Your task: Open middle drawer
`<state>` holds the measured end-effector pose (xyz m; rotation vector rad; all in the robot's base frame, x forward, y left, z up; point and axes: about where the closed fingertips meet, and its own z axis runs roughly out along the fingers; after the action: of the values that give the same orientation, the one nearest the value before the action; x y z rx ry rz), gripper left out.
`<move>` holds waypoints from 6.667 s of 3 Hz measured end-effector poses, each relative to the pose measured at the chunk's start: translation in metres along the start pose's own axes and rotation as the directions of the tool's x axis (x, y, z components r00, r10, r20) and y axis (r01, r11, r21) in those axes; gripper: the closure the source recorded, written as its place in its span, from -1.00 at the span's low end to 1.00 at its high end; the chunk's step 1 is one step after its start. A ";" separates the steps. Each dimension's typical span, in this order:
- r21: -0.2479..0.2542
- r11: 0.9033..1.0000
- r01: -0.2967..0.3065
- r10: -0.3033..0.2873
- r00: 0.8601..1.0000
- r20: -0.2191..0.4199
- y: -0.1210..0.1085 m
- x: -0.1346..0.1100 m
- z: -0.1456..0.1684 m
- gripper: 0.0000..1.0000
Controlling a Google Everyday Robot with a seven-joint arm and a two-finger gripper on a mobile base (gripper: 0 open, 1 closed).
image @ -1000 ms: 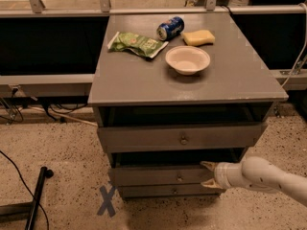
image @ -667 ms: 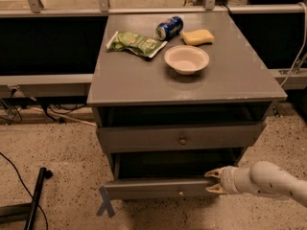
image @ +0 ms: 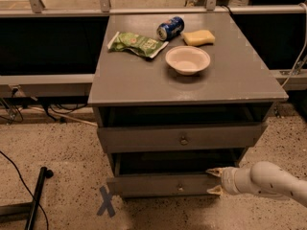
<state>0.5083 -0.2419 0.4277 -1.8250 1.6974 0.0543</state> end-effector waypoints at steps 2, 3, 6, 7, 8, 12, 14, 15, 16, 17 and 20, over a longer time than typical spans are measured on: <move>0.043 0.999 -0.012 0.012 1.000 0.006 0.011 -0.008 -0.043 -0.96; 0.025 1.000 -0.003 0.003 1.000 0.002 0.010 -0.010 -0.038 -1.00; -0.108 0.994 0.029 -0.037 0.997 -0.070 0.004 0.003 0.005 -0.92; -0.131 0.991 0.016 -0.026 0.997 -0.071 0.001 0.008 0.022 -0.78; -0.138 0.990 0.007 -0.016 0.998 -0.067 -0.002 0.012 0.028 -0.48; -0.257 0.966 -0.022 0.017 1.000 -0.023 0.076 0.014 -0.031 -0.20; -0.247 0.969 0.004 -0.003 1.000 0.006 0.080 -0.007 -0.085 -0.22; -0.192 0.981 0.015 -0.018 1.000 -0.013 0.054 -0.020 -0.096 -0.22; -0.161 0.987 0.022 -0.027 0.999 -0.026 0.025 -0.034 -0.084 0.15; -0.149 0.989 0.013 -0.018 0.999 -0.035 -0.002 -0.038 -0.056 0.61; -0.280 0.959 -0.051 0.036 0.998 -0.059 0.014 -0.017 0.034 1.00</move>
Offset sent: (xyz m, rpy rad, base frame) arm -0.0187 -0.0049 0.0242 0.0133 -0.0217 -0.0087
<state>0.5054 -0.2101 0.4024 -2.0080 1.8438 0.2816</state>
